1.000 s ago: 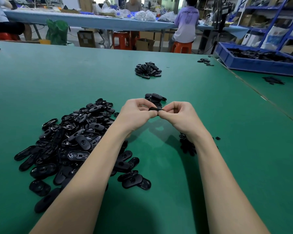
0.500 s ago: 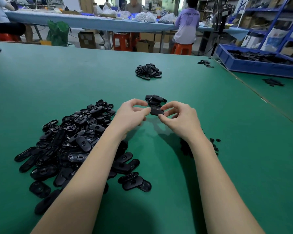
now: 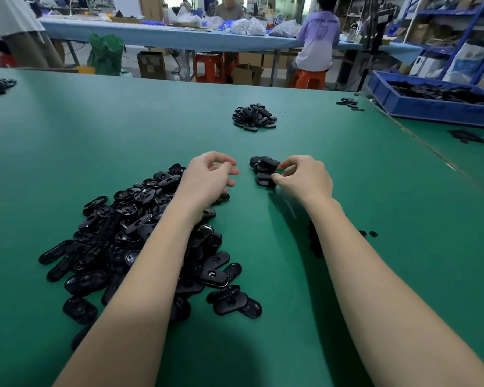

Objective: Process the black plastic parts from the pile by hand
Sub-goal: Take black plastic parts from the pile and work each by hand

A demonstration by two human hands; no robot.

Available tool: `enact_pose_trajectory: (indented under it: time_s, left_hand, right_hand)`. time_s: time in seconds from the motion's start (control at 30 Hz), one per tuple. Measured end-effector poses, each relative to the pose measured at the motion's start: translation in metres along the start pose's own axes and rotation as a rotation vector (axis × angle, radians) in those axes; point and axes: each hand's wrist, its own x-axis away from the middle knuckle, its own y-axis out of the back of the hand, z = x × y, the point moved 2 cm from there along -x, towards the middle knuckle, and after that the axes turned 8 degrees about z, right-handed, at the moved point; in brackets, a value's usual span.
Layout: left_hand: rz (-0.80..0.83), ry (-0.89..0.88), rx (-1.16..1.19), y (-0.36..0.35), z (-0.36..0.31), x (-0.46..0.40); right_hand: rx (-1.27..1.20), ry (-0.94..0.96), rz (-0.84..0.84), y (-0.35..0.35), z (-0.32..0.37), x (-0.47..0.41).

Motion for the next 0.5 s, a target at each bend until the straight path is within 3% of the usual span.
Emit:
enact_pose_trajectory:
  time_s: [0.23, 0.5]
  left_hand:
    - [-0.017, -0.024, -0.04, 0.002, 0.001, 0.001]
    - [-0.042, -0.148, -0.662, 0.001, -0.009, 0.01]
  right_hand:
    - [-0.074, 0.023, 0.036, 0.001, -0.006, 0.038]
    - [-0.125, 0.028, 0.113, 0.002, -0.02, 0.064]
